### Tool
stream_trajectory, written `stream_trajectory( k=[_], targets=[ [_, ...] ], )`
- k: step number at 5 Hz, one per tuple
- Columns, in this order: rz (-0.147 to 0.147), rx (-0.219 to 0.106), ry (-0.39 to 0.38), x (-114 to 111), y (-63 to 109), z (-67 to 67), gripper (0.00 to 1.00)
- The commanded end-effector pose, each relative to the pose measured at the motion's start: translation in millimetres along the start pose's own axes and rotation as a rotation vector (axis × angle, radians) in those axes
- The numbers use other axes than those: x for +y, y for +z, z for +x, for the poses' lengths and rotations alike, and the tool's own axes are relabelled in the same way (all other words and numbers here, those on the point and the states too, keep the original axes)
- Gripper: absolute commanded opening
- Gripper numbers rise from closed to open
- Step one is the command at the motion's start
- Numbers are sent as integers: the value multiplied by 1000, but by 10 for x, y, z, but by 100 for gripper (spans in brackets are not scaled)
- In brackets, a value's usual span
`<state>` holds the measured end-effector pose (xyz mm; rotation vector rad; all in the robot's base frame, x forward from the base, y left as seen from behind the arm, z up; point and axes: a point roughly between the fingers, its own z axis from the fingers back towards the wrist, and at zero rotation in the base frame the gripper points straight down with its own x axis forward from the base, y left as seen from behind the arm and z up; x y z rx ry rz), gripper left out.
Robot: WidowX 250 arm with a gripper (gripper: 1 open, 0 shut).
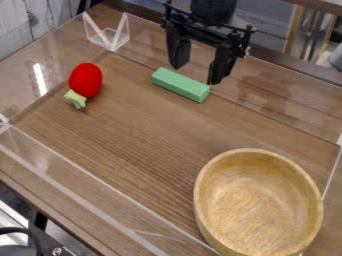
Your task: Move the red fruit to the right
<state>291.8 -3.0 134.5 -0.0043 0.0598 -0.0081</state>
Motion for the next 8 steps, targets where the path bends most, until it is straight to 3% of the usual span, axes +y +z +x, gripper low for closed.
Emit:
stream_trajectory(
  k=[1, 2, 3, 4, 6, 8],
  targets=[
    [2, -1, 9, 287, -17, 8, 100],
    [6, -11, 28, 627, -16, 1, 100],
    [5, -8, 72, 706, -135, -62, 100],
    [16, -38, 156, 983, -238, -149, 100],
    [43, -125, 372, 1867, -226, -290, 100],
    [55, -160, 481, 2094, -588, -86, 100]
  ],
)
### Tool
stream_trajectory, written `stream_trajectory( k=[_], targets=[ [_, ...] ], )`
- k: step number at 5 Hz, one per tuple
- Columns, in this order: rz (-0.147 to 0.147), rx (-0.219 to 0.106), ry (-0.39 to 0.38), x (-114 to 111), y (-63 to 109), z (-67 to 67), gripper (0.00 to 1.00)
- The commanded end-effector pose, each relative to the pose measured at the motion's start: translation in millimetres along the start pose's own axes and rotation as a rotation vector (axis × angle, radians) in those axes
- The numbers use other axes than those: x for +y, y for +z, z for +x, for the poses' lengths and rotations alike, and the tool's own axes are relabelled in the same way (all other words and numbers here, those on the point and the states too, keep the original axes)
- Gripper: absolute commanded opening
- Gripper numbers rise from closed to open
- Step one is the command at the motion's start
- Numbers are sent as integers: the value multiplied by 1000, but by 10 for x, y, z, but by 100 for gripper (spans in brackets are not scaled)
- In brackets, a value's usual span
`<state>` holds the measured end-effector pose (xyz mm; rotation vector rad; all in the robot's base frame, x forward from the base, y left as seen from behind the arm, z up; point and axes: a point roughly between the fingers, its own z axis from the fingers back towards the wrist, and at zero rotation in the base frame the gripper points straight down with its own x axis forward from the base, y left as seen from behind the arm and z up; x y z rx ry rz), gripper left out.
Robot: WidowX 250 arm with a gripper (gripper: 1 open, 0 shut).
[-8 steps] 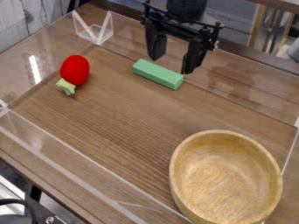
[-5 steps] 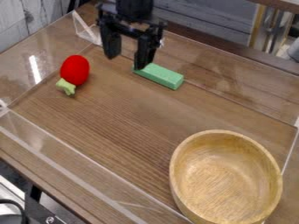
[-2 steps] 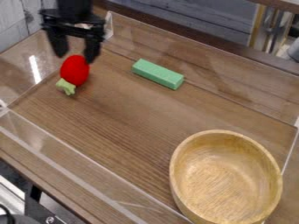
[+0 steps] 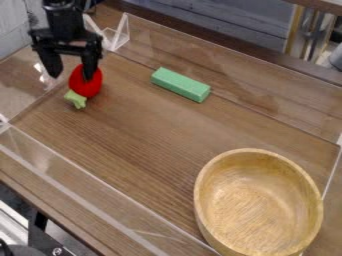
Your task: Move the red fruit to the right
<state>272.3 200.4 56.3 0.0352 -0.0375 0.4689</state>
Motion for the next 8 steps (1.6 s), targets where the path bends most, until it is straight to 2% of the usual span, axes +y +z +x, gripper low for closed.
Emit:
stream_trajectory(
  k=[1, 2, 4, 6, 8],
  targets=[
    [12, -77, -11, 20, 143, 184, 100],
    [12, -81, -29, 24, 125, 238, 100],
    [28, -77, 90, -10, 210, 177, 100],
    [28, -84, 100, -136, 129, 127, 100],
    [14, -91, 14, -210, 103, 301, 100]
  ],
)
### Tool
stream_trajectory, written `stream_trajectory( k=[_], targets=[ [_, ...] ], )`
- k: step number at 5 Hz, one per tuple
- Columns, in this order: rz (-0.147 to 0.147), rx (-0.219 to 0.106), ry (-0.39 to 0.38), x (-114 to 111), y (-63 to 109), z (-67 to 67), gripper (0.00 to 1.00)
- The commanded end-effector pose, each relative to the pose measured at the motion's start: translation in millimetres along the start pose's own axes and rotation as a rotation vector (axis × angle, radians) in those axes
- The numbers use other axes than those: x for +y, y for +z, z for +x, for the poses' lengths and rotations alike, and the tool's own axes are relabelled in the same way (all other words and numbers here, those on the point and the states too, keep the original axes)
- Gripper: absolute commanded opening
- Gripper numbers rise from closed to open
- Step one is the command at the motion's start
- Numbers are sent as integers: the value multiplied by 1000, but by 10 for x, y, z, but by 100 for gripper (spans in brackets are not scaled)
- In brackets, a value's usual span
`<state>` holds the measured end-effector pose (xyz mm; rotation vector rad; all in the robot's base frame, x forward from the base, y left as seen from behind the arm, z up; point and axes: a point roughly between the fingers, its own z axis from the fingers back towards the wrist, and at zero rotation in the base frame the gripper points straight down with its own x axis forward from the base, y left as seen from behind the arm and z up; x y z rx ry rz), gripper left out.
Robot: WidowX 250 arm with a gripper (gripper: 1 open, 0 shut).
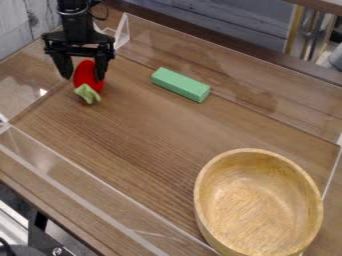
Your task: Move the red fruit to the right
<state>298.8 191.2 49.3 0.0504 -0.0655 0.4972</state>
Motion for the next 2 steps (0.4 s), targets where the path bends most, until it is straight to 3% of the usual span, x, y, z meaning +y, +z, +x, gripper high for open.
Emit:
stream_trajectory(
  k=[1, 2],
  targets=[
    [5, -58, -53, -31, 118, 185, 100],
    [7, -49, -40, -124, 0, 132, 100]
  ],
)
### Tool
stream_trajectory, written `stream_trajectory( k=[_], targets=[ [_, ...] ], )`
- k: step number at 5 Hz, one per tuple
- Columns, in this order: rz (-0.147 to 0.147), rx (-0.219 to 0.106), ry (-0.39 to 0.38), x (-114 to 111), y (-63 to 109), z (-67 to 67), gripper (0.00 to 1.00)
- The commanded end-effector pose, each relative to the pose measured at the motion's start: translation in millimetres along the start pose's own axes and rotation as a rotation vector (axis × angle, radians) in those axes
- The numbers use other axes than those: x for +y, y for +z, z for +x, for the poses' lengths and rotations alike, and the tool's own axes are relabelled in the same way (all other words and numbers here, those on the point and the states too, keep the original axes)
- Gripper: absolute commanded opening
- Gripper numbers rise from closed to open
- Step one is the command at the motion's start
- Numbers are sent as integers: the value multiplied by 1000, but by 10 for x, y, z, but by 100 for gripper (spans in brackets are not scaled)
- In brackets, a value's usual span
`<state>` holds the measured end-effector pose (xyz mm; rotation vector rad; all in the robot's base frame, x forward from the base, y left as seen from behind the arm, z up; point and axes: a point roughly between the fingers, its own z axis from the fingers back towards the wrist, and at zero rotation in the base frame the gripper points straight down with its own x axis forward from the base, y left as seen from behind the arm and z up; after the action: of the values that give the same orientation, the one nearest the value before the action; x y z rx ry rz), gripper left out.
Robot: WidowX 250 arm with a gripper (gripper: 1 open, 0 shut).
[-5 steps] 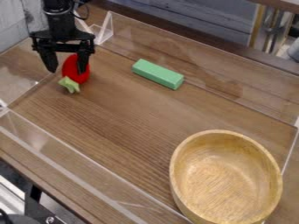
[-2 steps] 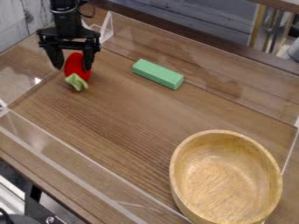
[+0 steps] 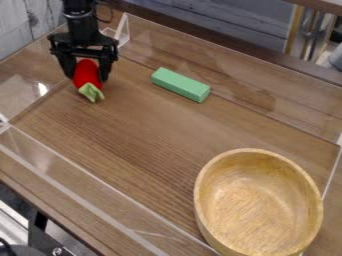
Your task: Move the red fruit to the right
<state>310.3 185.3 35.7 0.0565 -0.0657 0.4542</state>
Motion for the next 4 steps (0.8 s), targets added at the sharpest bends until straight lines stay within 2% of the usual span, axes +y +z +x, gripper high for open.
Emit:
stream_trajectory(
  k=[1, 2, 4],
  targets=[
    [6, -37, 21, -89, 26, 24, 100],
    [-16, -29, 14, 5, -36, 51, 0],
    [-63, -64, 161, -199, 491, 38, 0]
  ],
)
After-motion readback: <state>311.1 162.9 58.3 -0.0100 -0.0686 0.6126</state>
